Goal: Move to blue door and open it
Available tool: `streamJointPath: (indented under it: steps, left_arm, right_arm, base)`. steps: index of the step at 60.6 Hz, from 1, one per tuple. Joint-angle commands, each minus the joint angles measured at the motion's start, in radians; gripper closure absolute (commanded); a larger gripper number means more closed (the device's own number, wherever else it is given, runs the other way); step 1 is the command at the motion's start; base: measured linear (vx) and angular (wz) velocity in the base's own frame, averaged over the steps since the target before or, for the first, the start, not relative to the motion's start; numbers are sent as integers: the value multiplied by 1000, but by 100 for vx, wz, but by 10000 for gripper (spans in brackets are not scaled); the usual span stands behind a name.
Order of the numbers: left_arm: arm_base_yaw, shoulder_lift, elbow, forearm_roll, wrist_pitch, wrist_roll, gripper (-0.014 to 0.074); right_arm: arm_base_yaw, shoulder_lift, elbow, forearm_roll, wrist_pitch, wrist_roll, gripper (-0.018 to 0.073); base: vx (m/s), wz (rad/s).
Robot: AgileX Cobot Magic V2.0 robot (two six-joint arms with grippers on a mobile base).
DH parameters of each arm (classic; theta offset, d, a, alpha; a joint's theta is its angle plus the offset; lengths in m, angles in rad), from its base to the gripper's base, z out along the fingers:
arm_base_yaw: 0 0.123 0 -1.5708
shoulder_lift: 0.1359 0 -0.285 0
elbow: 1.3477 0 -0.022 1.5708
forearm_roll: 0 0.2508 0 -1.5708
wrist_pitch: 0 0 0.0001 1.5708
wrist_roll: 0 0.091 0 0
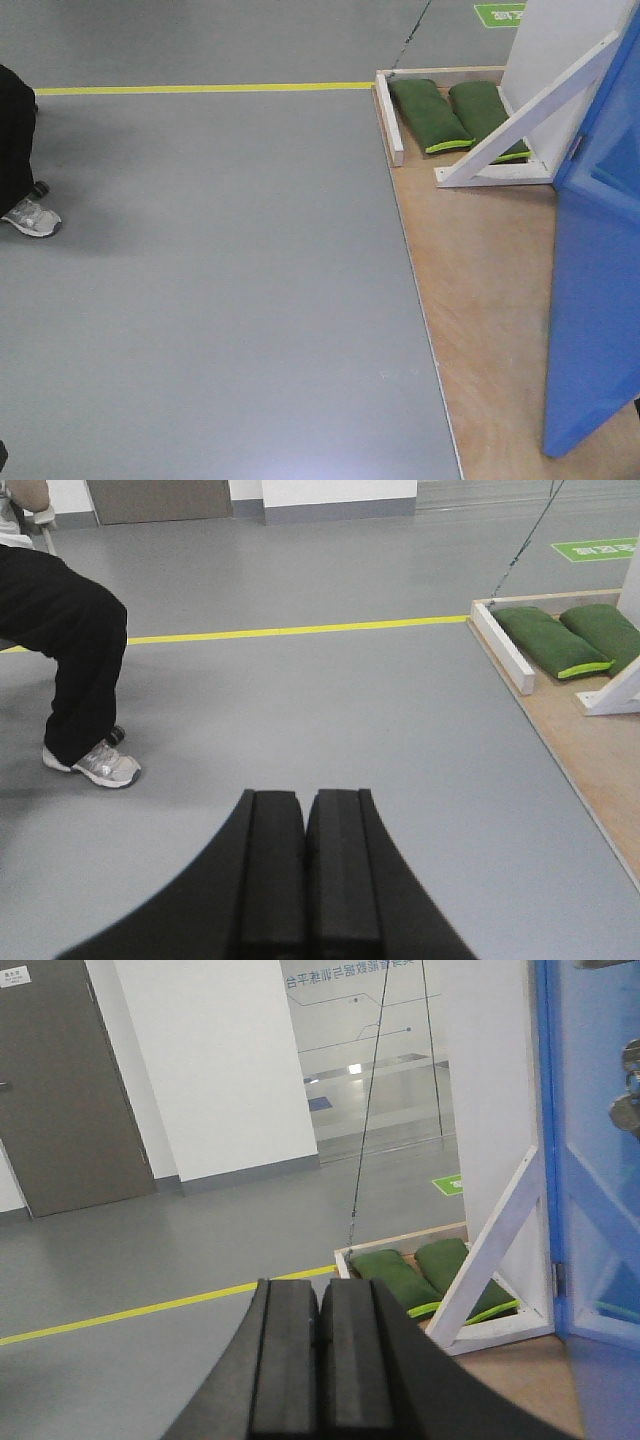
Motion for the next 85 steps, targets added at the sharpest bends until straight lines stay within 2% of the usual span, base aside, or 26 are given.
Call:
streamJointPath:
  steps: [1, 41, 85]
  left_arm:
    - [0, -11, -33, 2, -85, -4, 526]
    - [-1, -10, -33, 2, -82, -4, 526]
    - [0, -10, -33, 2, -82, -4, 526]
  right_arm:
    - [1, -11, 6, -2, -83, 1, 564]
    - [1, -11, 6, -2, -83, 1, 564]
    - [1, -11, 8, -2, -74, 1, 564]
  base:
    - [35, 1]
    - [26, 2]
    - [3, 1]
